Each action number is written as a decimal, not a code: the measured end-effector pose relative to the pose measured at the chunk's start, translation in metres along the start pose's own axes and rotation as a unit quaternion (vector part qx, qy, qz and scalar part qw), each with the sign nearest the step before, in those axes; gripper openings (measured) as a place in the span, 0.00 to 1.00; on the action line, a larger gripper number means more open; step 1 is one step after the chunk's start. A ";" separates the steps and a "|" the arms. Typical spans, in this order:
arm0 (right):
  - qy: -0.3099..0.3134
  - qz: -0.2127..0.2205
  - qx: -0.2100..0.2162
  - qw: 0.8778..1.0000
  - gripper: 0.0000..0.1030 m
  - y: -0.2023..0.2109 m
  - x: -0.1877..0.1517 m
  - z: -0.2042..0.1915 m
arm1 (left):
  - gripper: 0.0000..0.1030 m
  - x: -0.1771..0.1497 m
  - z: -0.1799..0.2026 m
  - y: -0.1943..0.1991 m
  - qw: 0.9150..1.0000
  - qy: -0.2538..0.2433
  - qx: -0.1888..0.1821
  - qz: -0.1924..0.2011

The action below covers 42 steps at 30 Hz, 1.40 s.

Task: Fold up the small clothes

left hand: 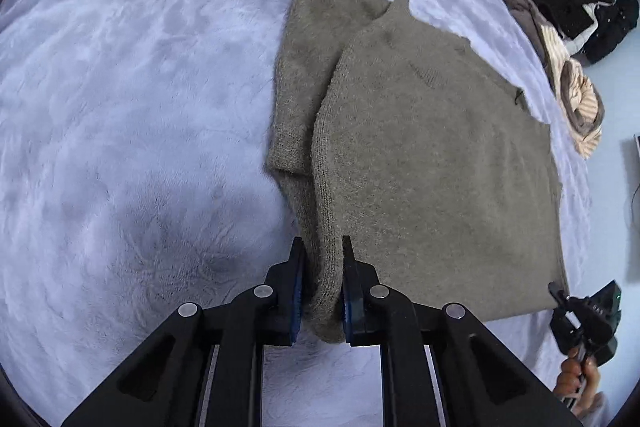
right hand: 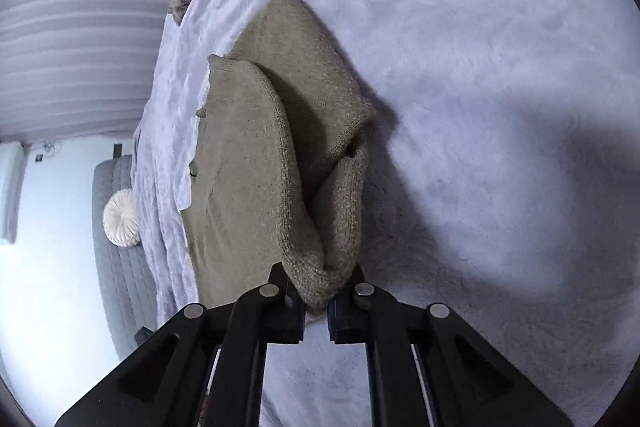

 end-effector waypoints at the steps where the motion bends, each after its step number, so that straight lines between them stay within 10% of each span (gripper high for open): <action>1: 0.003 -0.006 -0.019 1.000 0.08 -0.005 0.003 0.003 | 0.16 -0.002 -0.003 -0.008 1.000 -0.006 0.016 -0.004; 5: 0.017 -0.024 -0.051 0.998 0.08 -0.019 0.007 0.023 | 0.29 -0.016 -0.011 -0.010 0.999 -0.019 0.047 0.006; 7: 0.022 -0.023 -0.059 0.998 0.09 -0.014 0.004 0.019 | 0.56 -0.021 -0.016 -0.001 0.996 -0.024 0.089 0.009; 16: 0.089 0.011 -0.113 0.990 0.15 0.036 -0.018 -0.018 | 0.57 -0.013 0.008 0.034 0.995 -0.049 0.084 0.031; 26: 0.128 -0.025 -0.181 0.975 0.10 -0.024 -0.003 -0.024 | 0.57 -0.001 0.047 -0.023 0.991 -0.098 0.091 0.012; 30: 0.093 -0.013 -0.125 0.988 0.08 -0.016 -0.002 0.002 | 0.57 -0.003 0.043 -0.016 0.990 -0.103 0.098 0.004; 42: 0.081 -0.002 -0.129 0.988 0.08 -0.016 -0.003 -0.001 | 0.57 -0.023 0.057 -0.007 0.988 -0.084 0.126 0.005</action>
Point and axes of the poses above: each gripper's, at about its wrist camera, not at the fingertips, and y roughly against the way its jaws point, z to its right, x to its top, the point moved 1 cm from there along -y, roughly the way its jaws point, and after that the axes turned 9 degrees about -z, right-handed, at the moved point
